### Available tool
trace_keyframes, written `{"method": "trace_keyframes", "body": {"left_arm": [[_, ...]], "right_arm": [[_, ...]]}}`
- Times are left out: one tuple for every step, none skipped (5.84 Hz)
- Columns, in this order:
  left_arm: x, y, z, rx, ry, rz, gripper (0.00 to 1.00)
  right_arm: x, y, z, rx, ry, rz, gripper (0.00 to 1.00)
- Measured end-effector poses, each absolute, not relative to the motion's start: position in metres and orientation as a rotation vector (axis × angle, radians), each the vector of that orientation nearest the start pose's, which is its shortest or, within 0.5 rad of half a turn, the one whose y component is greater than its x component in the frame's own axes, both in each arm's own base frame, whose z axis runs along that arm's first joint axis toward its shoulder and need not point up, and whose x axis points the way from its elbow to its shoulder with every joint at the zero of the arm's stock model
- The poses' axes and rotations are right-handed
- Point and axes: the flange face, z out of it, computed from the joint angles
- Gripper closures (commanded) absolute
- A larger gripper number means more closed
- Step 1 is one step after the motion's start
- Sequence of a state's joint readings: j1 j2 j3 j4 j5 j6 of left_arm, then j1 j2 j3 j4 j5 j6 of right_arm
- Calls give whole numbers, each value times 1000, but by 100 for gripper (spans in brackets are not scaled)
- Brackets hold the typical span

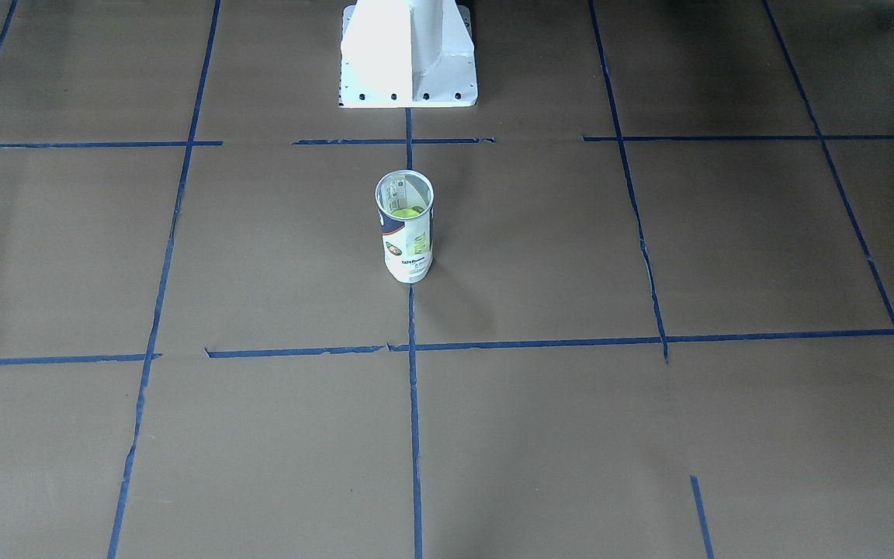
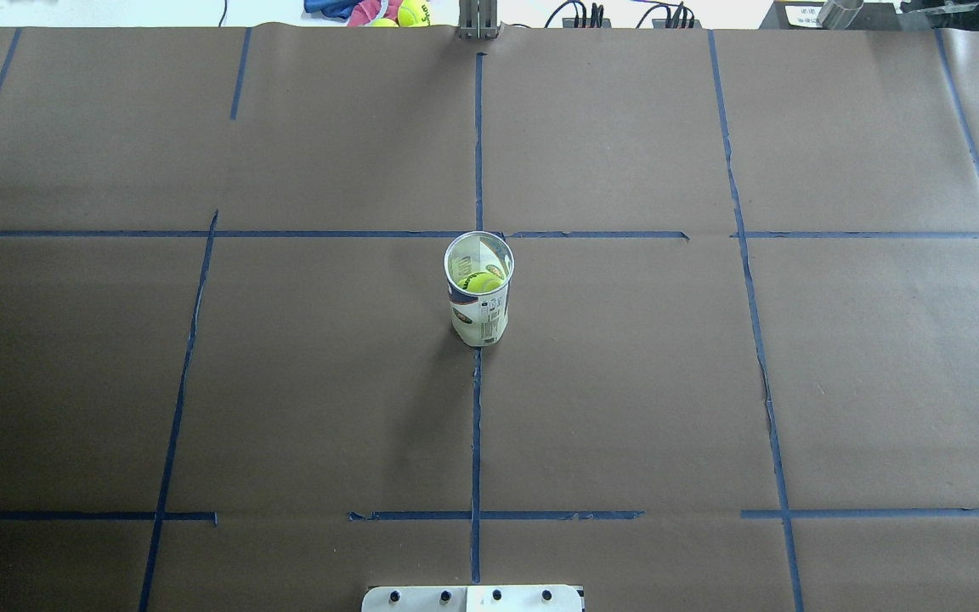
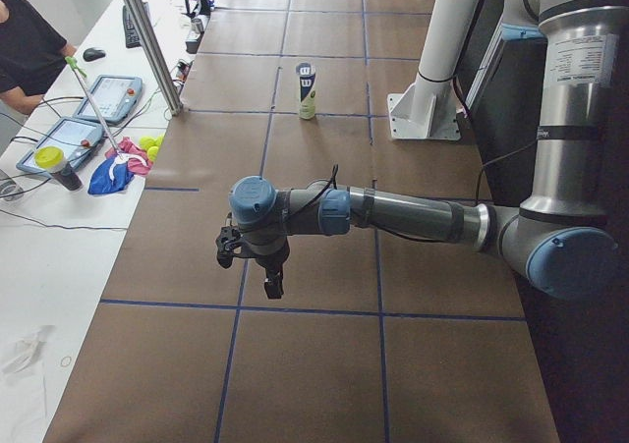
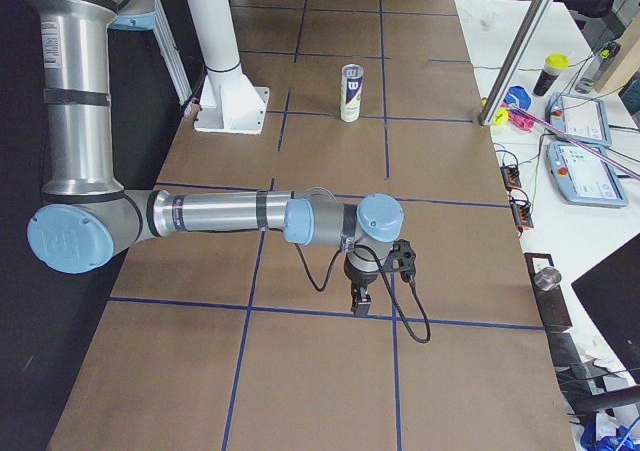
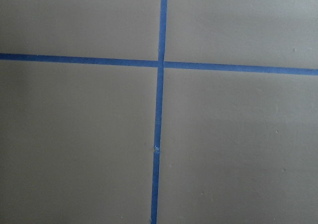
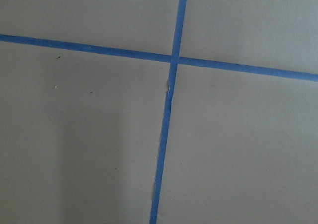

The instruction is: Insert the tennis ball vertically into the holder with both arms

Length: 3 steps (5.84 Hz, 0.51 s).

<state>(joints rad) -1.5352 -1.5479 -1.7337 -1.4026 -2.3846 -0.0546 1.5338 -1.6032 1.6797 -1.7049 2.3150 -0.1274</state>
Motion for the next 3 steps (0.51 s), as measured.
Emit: {"method": "trace_keyframes", "body": {"left_arm": [[-44,-472,594,-54,816,-27,0],[-45,-465,587,-43,816,-22,0],[-46,-461,585,-40,813,-21,0]], "right_arm": [[49,-469,637,-24,-748,-131,0],[50,-467,637,-24,-749,-129,0],[50,-467,637,-22,-750,-129,0]]}}
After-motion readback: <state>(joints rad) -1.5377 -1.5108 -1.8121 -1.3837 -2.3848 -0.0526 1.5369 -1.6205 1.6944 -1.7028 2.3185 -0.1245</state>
